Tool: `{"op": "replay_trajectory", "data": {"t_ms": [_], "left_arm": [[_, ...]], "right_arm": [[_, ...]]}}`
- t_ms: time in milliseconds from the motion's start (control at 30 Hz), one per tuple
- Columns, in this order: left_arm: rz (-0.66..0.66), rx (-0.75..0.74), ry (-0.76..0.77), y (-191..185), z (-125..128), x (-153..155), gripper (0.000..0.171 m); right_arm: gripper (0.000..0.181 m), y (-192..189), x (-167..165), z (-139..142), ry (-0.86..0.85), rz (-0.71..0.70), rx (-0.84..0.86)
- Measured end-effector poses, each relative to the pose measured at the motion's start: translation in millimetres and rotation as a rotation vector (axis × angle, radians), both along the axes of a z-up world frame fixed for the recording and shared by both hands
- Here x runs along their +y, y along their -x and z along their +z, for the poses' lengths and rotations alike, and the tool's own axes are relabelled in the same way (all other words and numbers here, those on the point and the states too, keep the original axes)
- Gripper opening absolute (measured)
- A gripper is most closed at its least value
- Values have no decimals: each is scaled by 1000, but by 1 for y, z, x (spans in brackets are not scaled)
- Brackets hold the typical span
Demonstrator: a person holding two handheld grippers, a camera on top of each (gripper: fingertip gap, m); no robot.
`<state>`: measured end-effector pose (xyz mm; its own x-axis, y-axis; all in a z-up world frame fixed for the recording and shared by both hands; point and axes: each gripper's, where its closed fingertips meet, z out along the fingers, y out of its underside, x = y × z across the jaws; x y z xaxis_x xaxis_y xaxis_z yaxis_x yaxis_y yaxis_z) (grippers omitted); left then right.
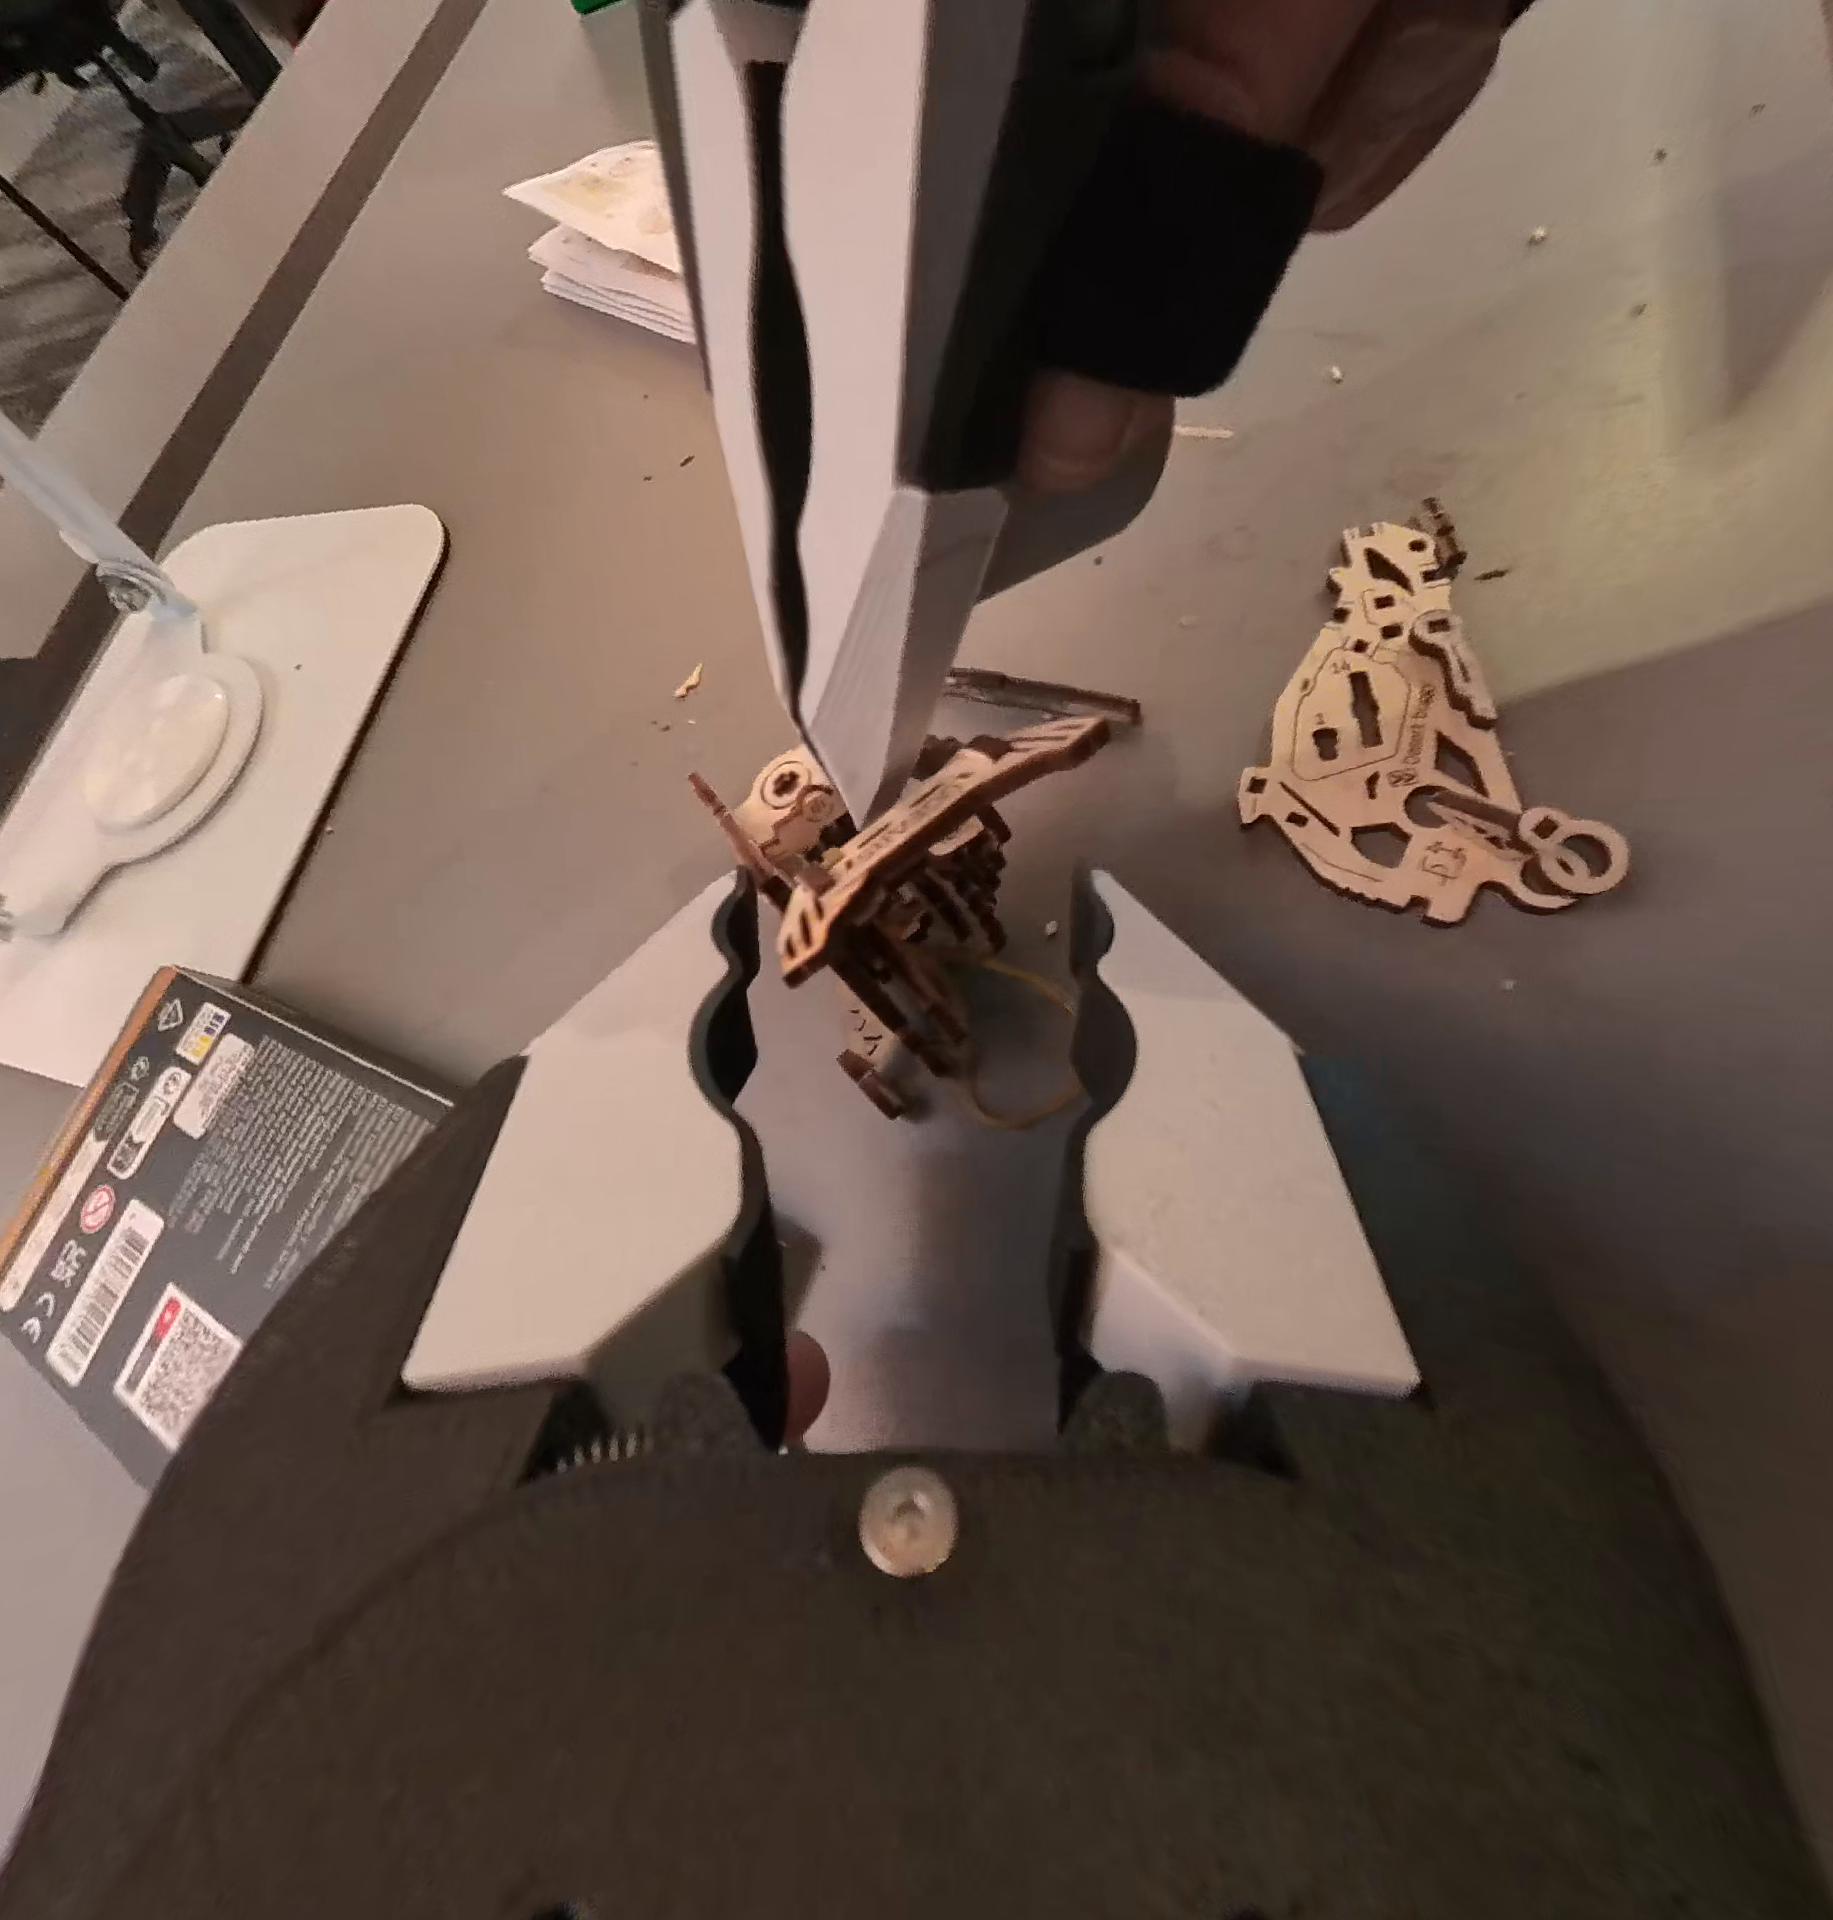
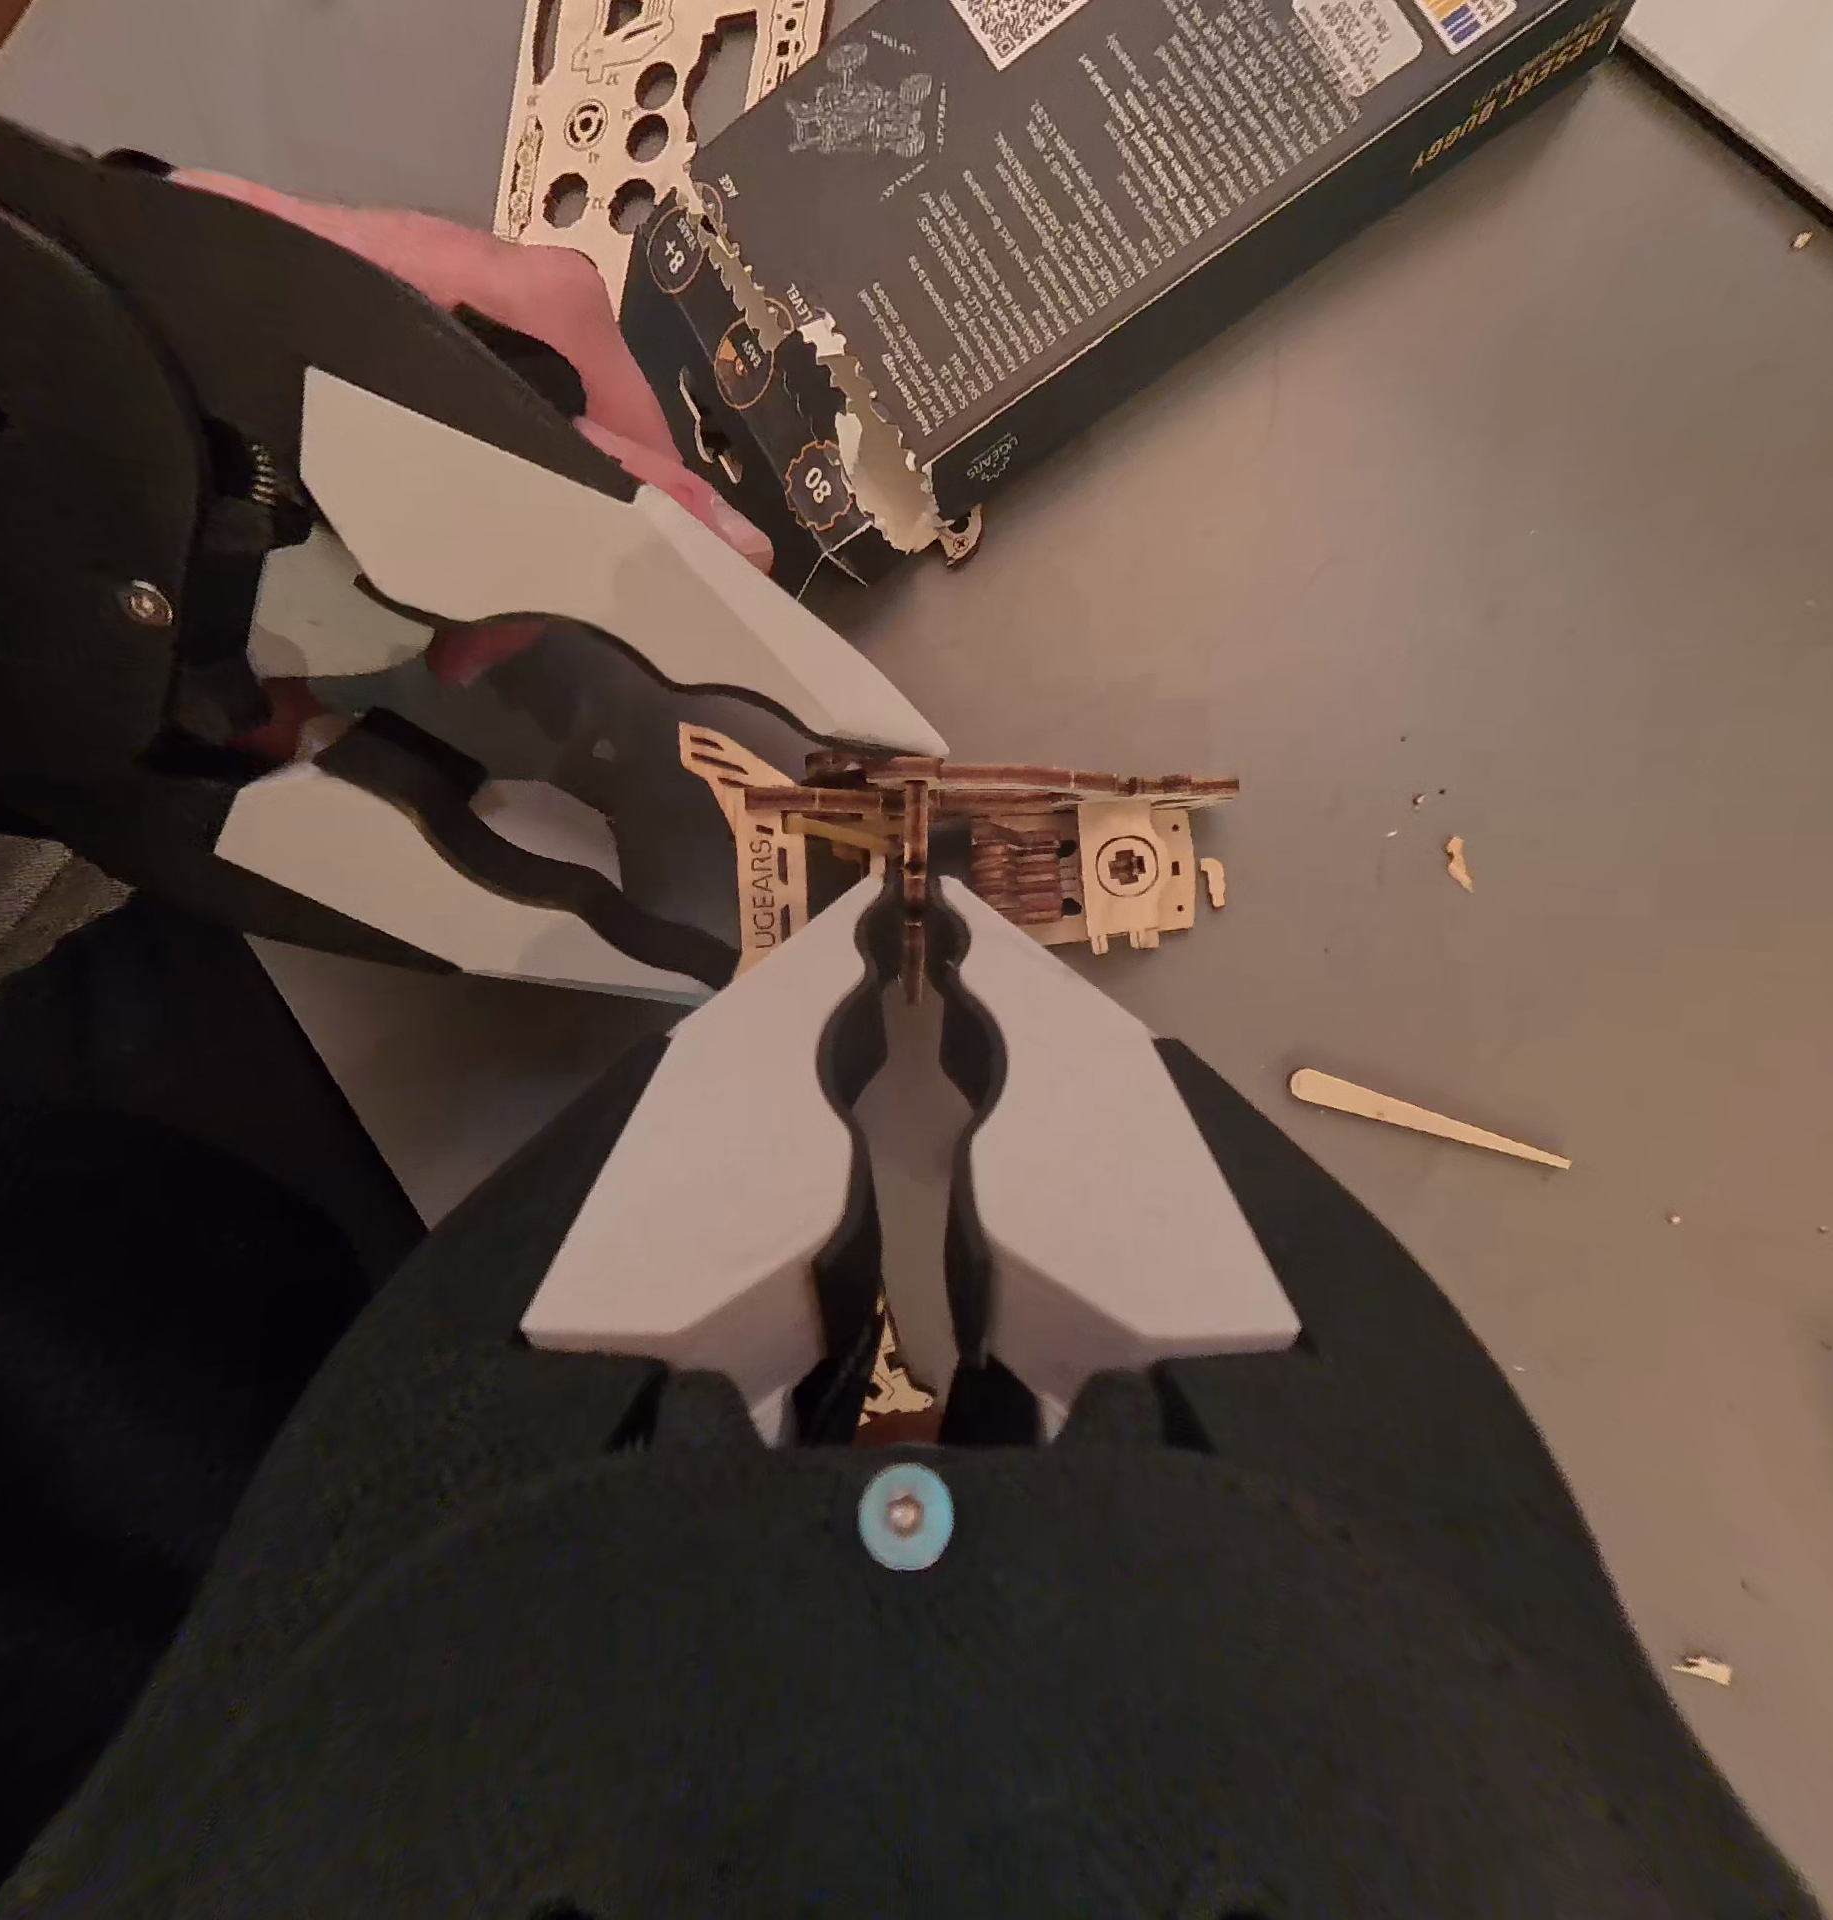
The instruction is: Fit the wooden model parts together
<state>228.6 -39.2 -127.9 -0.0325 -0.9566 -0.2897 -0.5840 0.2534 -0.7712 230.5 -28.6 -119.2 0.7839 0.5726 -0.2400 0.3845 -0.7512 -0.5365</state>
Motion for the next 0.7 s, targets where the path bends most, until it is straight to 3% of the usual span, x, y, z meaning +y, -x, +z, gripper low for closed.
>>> {"op": "replay_trajectory", "data": {"t_ms": [500, 700], "left_arm": [[3, 20, -117, 1, -3, 4, 56], [-5, 15, -33, 6, -3, 2, 60]], "right_arm": [[0, -1, 2, 3, 3, 104, -51], [0, -3, 1, 4, 10, 127, -36]]}}
